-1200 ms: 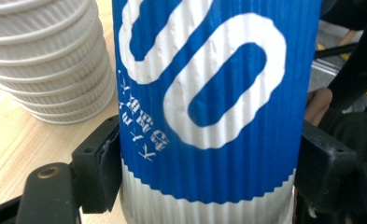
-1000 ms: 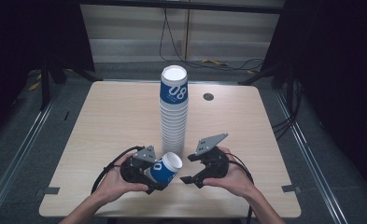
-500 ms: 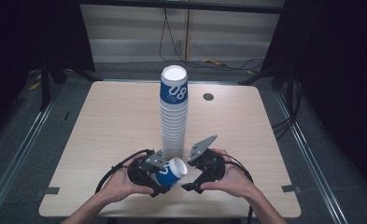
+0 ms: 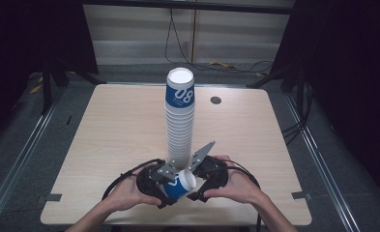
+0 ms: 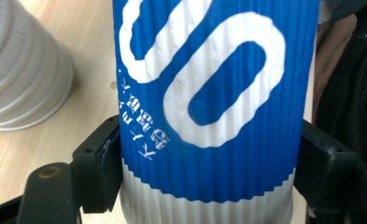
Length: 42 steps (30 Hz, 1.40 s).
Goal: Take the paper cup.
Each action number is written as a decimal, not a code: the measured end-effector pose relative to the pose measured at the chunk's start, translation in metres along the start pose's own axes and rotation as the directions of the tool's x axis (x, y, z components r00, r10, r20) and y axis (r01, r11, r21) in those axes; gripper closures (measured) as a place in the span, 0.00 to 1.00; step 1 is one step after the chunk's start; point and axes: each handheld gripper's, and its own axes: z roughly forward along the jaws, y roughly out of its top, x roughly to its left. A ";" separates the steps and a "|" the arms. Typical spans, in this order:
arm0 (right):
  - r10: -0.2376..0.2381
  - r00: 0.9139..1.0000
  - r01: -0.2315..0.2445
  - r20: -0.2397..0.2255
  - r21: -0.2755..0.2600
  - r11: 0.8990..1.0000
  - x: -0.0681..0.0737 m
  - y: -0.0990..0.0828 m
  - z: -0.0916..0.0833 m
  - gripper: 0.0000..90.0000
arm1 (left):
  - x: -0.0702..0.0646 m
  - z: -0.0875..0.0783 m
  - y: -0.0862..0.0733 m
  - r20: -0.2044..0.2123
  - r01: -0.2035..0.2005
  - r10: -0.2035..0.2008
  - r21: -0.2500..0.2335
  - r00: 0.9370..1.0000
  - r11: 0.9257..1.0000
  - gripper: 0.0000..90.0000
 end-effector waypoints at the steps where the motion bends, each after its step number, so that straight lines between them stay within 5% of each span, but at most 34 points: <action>1: -0.003 1.000 0.003 -0.006 0.000 1.000 -0.001 0.000 0.001 0.22 | -0.001 0.001 0.000 -0.002 -0.010 0.010 0.010 1.000 1.000 0.25; 14: 0.010 0.997 -0.010 -0.078 0.006 1.000 -0.001 0.005 0.011 0.25 | -0.009 0.005 0.003 0.009 -0.033 0.033 0.023 0.999 0.999 0.25; 23: -0.022 0.995 0.019 -0.095 -0.025 1.000 -0.002 0.003 0.011 0.32 | -0.009 0.004 0.001 -0.009 -0.063 0.063 0.010 0.998 0.998 0.24; 42: -0.004 0.995 0.001 -0.101 -0.034 0.999 -0.007 -0.003 0.006 0.33 | -0.005 -0.002 -0.002 -0.017 -0.021 0.020 -0.061 1.000 0.998 0.17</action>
